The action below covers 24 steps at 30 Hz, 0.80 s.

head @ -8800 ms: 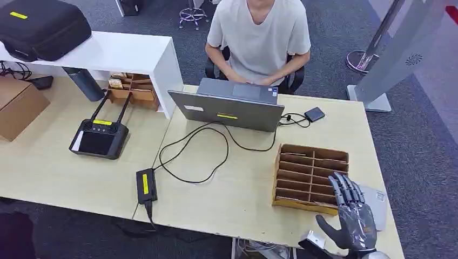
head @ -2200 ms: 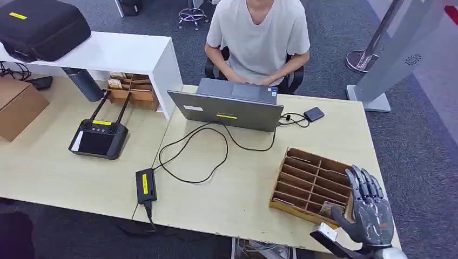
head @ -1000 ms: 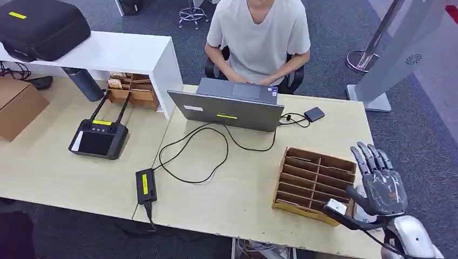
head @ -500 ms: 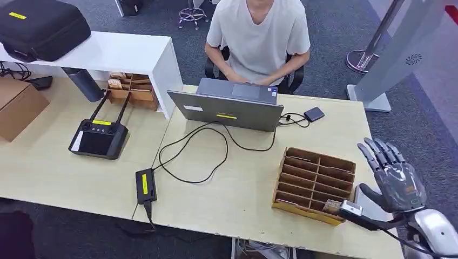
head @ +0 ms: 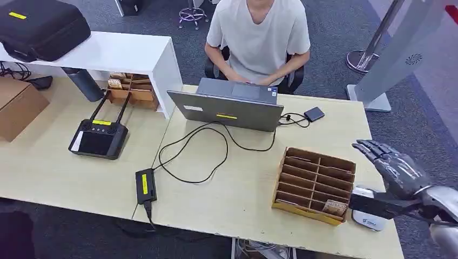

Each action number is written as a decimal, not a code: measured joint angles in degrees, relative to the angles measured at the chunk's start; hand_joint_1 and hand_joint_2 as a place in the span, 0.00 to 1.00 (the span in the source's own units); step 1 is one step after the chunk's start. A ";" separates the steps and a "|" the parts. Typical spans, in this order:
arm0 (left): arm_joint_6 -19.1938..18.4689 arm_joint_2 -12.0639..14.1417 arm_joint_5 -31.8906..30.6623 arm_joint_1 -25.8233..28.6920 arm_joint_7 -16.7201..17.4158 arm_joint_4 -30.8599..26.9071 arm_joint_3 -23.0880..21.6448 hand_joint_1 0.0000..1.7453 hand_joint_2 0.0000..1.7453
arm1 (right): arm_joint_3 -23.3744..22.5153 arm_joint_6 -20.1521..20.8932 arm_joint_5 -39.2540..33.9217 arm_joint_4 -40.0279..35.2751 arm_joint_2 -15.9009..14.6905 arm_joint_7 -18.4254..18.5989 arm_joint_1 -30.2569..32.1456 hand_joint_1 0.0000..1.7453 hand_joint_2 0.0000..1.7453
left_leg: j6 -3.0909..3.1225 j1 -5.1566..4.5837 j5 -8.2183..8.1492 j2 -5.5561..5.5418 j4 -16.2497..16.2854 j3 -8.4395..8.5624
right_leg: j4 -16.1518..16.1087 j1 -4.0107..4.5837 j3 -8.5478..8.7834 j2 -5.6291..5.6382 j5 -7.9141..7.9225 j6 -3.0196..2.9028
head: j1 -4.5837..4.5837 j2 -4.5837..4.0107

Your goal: Pass the card to the sensor for recognition and then transmit it.

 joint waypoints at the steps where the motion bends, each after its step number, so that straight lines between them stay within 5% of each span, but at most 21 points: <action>1: 0.00 0.02 0.04 0.00 -0.04 0.02 0.00 0.00 1.00 | 0.33 0.70 -0.39 -0.22 -0.26 0.18 -0.63 0.00 1.00 | 0.00 0.00 0.00 0.00 0.00 0.00 | 0.00 0.01 0.00 0.00 0.00 0.00 | 0.02 0.00; 19: -0.09 -0.04 0.30 0.17 -0.09 0.42 0.11 0.00 1.00 | 2.60 1.88 -1.35 -1.33 -1.59 0.52 -3.09 0.00 1.00 | 0.00 0.00 0.00 -0.02 0.00 -0.02 | 0.00 0.00 0.00 -0.02 0.00 0.00 | 0.00 0.00; 24: 0.11 -0.26 1.07 0.34 -0.26 0.46 0.59 0.00 1.00 | 3.73 1.88 1.00 -1.62 -1.49 6.32 -3.99 0.00 1.00 | 0.00 0.01 0.00 -0.04 0.00 -0.05 | 0.01 0.00 0.00 -0.04 0.00 0.00 | 0.00 0.00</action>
